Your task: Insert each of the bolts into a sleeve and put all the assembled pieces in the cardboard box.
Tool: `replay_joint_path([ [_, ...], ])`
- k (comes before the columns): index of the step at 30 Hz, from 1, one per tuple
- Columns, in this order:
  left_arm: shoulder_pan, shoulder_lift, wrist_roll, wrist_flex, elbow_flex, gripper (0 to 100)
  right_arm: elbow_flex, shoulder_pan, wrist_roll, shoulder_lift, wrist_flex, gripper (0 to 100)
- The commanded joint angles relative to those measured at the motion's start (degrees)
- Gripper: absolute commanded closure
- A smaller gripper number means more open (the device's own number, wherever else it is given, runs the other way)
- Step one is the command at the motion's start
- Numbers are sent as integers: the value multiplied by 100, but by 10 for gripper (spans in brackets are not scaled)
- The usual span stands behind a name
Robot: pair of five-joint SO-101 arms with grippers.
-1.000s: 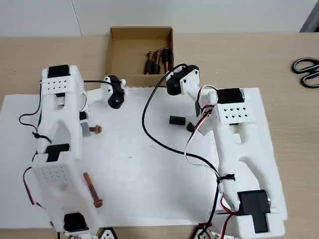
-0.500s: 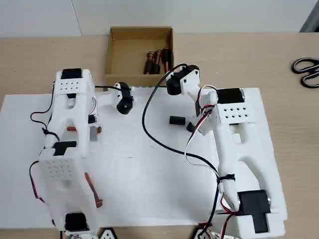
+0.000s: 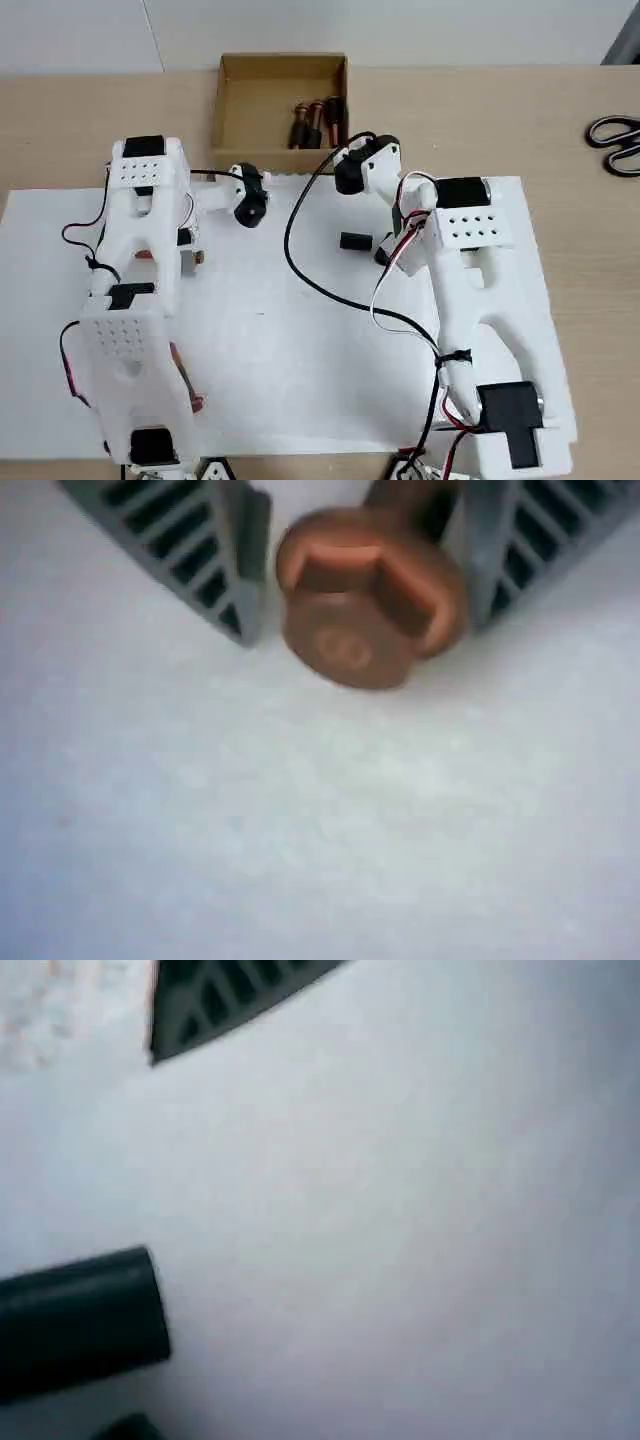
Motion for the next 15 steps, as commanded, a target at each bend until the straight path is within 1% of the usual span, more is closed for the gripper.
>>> replay_joint_path([
  [1, -9, 0, -1152, -237, -268, 893, -185, -4, -53, -66, 13, 767],
  [5, 0, -18, -1143, -237, -268, 896, -185, -4, -53, -66, 13, 767],
  [11, 35, -53, -1116, 290, -690, 991, -185, -4, -53, -66, 22, 767],
  [15, -9, -62, -1116, 273, -769, 995, -185, -4, -53, -66, 22, 767],
])
